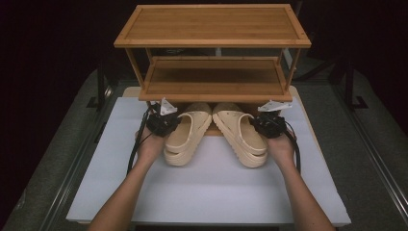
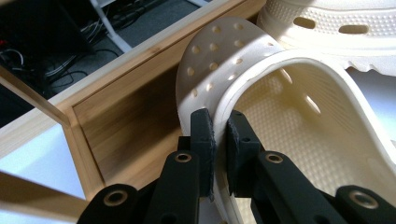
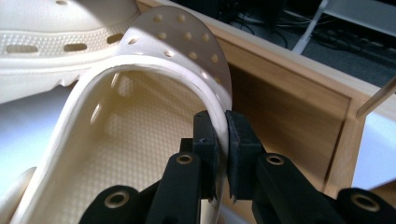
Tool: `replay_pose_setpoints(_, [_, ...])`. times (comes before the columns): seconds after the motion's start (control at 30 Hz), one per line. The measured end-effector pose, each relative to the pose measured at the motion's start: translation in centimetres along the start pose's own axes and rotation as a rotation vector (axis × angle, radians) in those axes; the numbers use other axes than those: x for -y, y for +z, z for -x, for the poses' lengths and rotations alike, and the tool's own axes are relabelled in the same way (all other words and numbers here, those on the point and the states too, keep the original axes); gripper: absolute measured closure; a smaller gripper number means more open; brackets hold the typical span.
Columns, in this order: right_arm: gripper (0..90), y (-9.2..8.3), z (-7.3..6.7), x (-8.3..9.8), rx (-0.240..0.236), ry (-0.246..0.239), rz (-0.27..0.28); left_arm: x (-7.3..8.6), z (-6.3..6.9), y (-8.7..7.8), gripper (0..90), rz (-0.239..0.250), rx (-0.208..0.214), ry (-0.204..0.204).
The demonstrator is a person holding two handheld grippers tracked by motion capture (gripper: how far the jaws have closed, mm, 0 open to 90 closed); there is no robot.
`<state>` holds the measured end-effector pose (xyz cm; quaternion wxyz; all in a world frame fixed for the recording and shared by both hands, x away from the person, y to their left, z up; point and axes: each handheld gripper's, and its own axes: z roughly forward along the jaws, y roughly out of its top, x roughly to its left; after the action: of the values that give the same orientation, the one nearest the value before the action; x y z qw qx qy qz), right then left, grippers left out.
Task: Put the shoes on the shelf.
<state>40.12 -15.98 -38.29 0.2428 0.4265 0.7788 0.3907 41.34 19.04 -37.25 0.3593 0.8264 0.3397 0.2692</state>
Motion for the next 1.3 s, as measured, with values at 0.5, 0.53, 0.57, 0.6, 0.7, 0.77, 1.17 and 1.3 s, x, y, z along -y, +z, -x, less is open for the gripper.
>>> replay_pose_setpoints(0.5, [82.6,2.9,0.3,-0.5,0.085,0.014,0.001,-0.3,-0.1,2.6,82.7,0.016,-0.068,-0.015])
replay_pose_setpoints(0.53, [82.2,3.0,0.3,-0.5,0.087,0.013,0.002,-0.3,0.0,2.7,82.4,0.020,-0.064,-0.020])
replay_pose_setpoints(0.57, [81.7,3.0,0.2,-0.5,0.084,0.015,0.004,-0.3,0.0,2.7,82.0,0.018,-0.064,-0.018])
replay_pose_setpoints(0.6, [81.2,3.0,0.2,-0.5,0.078,0.017,0.003,-0.3,0.1,2.7,81.6,0.023,-0.059,-0.021])
replay_pose_setpoints(0.7, [79.5,3.0,0.0,-0.5,0.069,0.022,0.005,-0.4,0.3,2.8,79.9,0.025,-0.044,-0.022])
replay_pose_setpoints(0.77, [78.9,3.0,-0.1,-0.6,0.063,0.019,0.005,-0.4,0.4,2.8,79.2,0.021,-0.038,-0.015])
replay_pose_setpoints(1.17, [68.5,2.9,-0.4,-0.6,0.014,0.037,-0.004,-0.4,0.3,2.5,62.0,0.021,0.009,-0.047])
replay_pose_setpoints(1.3, [58.4,2.0,0.2,-0.6,-0.021,0.074,0.001,-0.5,-0.1,1.4,49.1,0.034,0.047,-0.058])
